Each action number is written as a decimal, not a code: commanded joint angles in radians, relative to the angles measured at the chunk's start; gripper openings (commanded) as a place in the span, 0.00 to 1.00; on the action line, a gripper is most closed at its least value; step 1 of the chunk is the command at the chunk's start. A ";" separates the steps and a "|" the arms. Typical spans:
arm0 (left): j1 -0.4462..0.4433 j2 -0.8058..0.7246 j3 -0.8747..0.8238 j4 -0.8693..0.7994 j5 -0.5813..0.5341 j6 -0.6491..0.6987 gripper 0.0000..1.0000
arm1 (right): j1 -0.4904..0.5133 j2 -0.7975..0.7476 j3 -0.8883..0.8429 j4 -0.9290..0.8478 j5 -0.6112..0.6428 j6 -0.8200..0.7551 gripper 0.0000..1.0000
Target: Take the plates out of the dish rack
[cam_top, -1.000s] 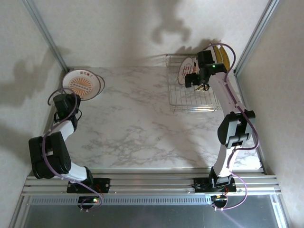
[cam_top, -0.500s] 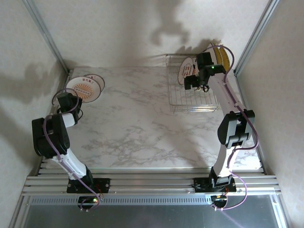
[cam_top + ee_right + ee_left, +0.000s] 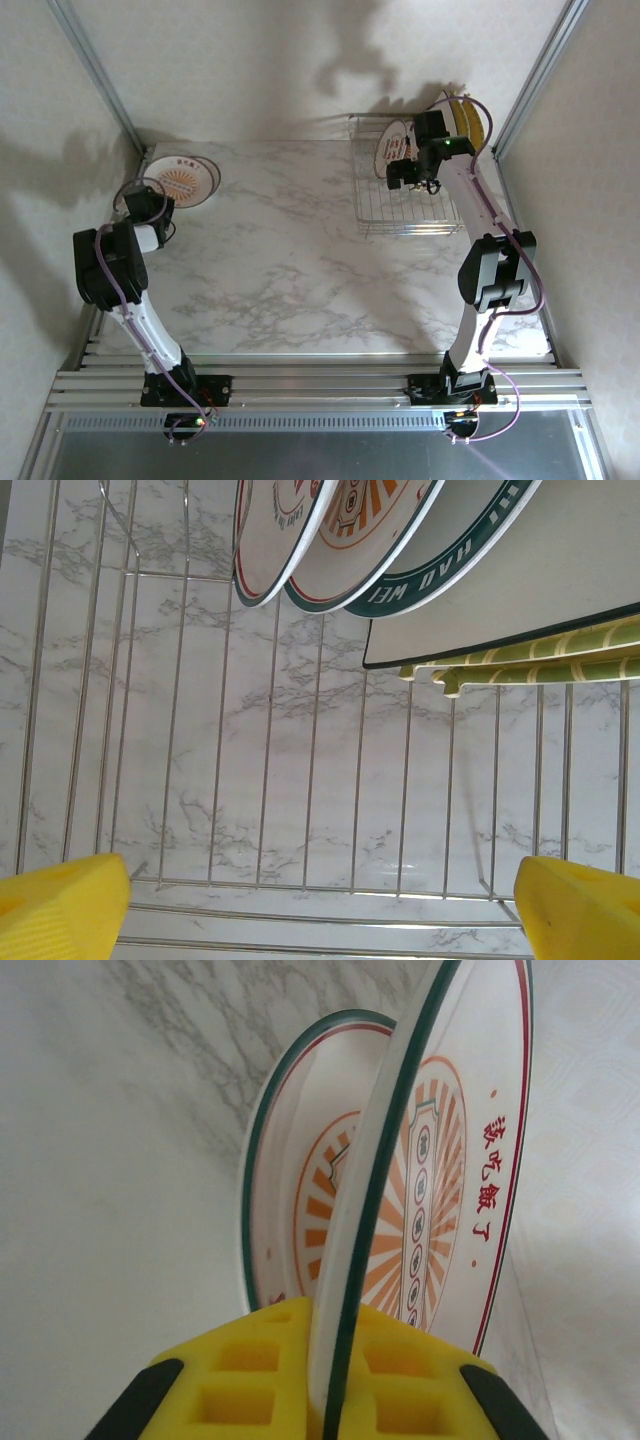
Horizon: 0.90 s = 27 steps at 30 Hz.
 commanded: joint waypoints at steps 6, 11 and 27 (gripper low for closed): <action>-0.012 0.067 0.084 0.048 0.032 -0.027 0.00 | 0.001 0.001 0.001 0.012 -0.006 -0.017 0.99; -0.021 0.074 0.108 0.001 0.008 0.002 0.06 | 0.000 0.001 -0.001 0.013 -0.007 -0.020 0.99; -0.061 0.006 0.152 -0.266 -0.171 0.283 0.56 | 0.000 0.002 -0.002 0.020 -0.008 -0.022 0.99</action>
